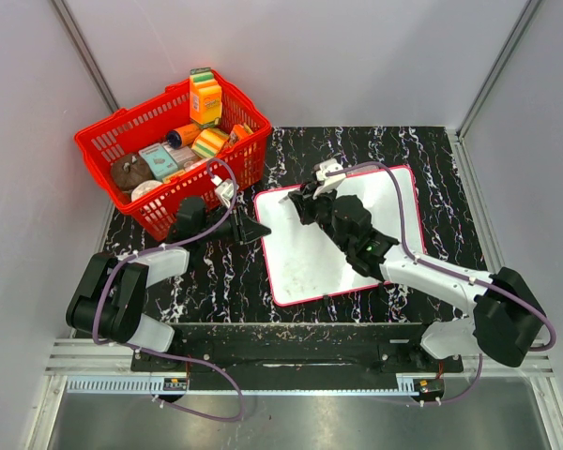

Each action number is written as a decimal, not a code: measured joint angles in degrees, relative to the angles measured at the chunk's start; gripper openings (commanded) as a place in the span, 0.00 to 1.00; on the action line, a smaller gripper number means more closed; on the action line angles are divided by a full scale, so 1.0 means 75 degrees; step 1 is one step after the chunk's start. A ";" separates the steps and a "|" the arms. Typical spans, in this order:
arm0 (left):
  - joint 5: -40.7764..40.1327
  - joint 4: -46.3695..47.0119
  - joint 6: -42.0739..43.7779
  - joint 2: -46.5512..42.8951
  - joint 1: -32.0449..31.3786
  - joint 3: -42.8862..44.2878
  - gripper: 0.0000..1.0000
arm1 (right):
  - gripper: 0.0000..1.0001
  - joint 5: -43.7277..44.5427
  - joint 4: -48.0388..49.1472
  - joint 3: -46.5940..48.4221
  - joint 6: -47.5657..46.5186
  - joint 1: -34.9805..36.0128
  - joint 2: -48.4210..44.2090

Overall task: Write a sentence on the whiteboard
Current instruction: Write with the whiteboard marker on the whiteboard.

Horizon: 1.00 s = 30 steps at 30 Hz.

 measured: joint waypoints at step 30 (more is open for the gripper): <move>-0.0006 -0.0026 0.0003 0.0023 0.0000 0.0000 0.00 | 0.00 -0.0015 0.0052 -0.0863 0.0364 0.0041 -0.0568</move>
